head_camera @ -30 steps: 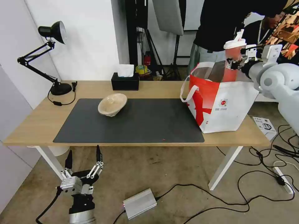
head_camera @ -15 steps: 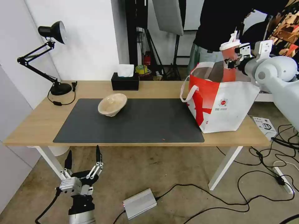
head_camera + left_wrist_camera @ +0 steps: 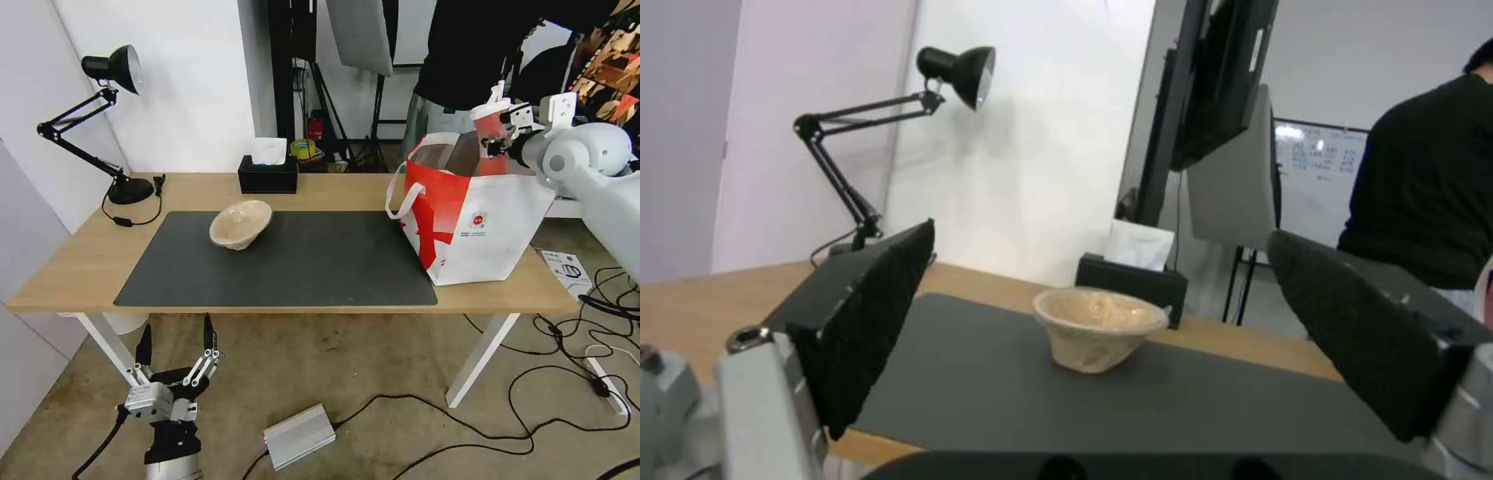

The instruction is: Pick up the trash from the table and place it into the takeout bag.

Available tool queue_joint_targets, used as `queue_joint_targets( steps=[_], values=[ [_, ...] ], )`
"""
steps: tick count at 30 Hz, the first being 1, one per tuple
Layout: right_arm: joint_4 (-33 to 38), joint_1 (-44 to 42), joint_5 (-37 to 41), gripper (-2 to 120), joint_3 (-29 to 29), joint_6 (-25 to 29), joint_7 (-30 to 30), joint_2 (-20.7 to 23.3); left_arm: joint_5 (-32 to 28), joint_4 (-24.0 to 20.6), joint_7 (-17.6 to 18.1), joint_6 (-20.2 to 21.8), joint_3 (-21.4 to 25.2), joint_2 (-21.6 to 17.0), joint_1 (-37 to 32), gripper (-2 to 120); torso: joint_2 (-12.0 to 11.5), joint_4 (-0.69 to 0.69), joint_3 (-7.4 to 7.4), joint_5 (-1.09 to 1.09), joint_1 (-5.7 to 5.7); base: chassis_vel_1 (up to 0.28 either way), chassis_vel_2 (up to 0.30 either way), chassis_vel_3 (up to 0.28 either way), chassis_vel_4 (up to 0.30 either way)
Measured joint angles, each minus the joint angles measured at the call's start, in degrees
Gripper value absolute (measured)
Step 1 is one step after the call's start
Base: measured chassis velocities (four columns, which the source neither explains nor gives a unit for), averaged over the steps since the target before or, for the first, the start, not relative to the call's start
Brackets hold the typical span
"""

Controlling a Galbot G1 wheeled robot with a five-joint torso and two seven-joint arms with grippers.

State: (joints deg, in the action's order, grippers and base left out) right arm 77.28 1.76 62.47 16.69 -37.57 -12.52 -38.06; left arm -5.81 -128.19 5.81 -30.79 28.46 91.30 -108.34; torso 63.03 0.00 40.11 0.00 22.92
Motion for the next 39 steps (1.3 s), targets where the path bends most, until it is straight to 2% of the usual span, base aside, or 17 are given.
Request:
queue_joint_targets(
  steps=[6, 7, 11, 13, 14, 20, 21, 24, 25, 28, 29, 32, 39],
  values=[
    [1.0, -1.0, -0.2, 6, 0.1, -1.8, -0.2, 0.2, 0.0, 0.1, 0.0, 0.0, 0.1, 0.0, 0.2, 100, 0.0, 0.0, 0.0, 0.0, 0.0, 0.0, 0.0, 0.0, 0.0],
    [1.3, -1.2, -0.2, 12, 0.0, -2.3, -0.3, 0.2, 0.0, 0.2, 0.1, 0.0, 0.1, 0.0, 0.2, 100, 0.0, 0.0, 0.0, 0.0, 0.0, 0.0, 0.0, 0.0, 0.0],
    [1.5, -1.2, -0.1, 22, -0.3, -3.2, -0.7, 0.2, 0.0, 0.4, 0.1, 0.0, 0.1, 0.0, 0.3, 100, 0.0, 0.0, 0.0, 0.0, 0.0, 0.0, 0.0, 0.0, 0.0],
    [1.5, -1.1, -0.1, 34, -0.3, -3.8, -0.9, 0.2, -0.1, 0.5, 0.1, 0.0, 0.1, 0.0, 0.4, 100, 0.0, 0.0, 0.0, 0.0, 0.0, 0.0, 0.0, 0.0, 0.0],
    [1.5, -1.1, -0.1, 34, -0.3, -3.8, -0.9, 0.2, -0.1, 0.5, 0.1, 0.0, 0.1, 0.0, 0.4, 100, 0.0, 0.0, 0.0, 0.0, 0.0, 0.0, 0.0, 0.0, 0.0],
    [1.5, -1.4, -0.3, 57, -0.5, -3.9, -1.0, 0.5, -0.2, 0.9, 0.0, 0.0, 0.2, 0.0, 0.9, 100, 0.0, 0.0, 0.0, 0.0, 0.0, 0.0, 0.0, 0.0, 0.0],
    [1.5, -1.4, -0.3, 57, -0.5, -3.9, -1.0, 0.5, -0.2, 0.9, 0.0, 0.0, 0.2, 0.0, 0.9, 100, 0.0, 0.0, 0.0, 0.0, 0.0, 0.0, 0.0, 0.0, 0.0],
    [1.2, -1.3, -0.4, 74, -0.6, -3.9, -0.9, 0.6, -0.2, 1.0, -0.1, 0.1, 0.1, 0.0, 1.2, 100, 0.0, 0.0, 0.0, 0.0, 0.0, 0.0, 0.0, 0.0, 0.0],
    [1.2, -1.3, -0.4, 74, -0.6, -3.9, -0.9, 0.6, -0.2, 1.0, -0.1, 0.1, 0.1, 0.0, 1.2, 100, 0.0, 0.0, 0.0, 0.0, 0.0, 0.0, 0.0, 0.0, 0.0],
    [1.1, -1.3, -0.8, 87, -0.6, -3.9, -0.6, 0.6, -0.1, 1.1, -0.2, 0.2, 0.1, 0.0, 1.4, 100, 0.0, 0.0, 0.0, 0.0, 0.0, 0.0, 0.0, 0.0, 0.0],
    [1.1, -1.3, -0.8, 87, -0.6, -3.9, -0.6, 0.6, -0.1, 1.1, -0.2, 0.2, 0.1, 0.0, 1.4, 100, 0.0, 0.0, 0.0, 0.0, 0.0, 0.0, 0.0, 0.0, 0.0],
    [0.8, -1.1, -1.1, 98, -0.5, -3.8, -0.4, 0.5, -0.1, 1.1, -0.3, 0.3, 0.1, 0.0, 1.6, 100, 0.0, 0.0, 0.0, 0.0, 0.0, 0.0, 0.0, 0.0, 0.0],
    [0.6, -0.3, -1.6, 100, 0.3, -3.8, 0.3, 0.6, -0.1, 1.2, -0.3, 0.3, 0.0, 0.0, 1.6, 100, 0.0, 0.0, 0.0, 0.0, 0.0, 0.0, 0.0, 0.0, 0.0]
  ],
)
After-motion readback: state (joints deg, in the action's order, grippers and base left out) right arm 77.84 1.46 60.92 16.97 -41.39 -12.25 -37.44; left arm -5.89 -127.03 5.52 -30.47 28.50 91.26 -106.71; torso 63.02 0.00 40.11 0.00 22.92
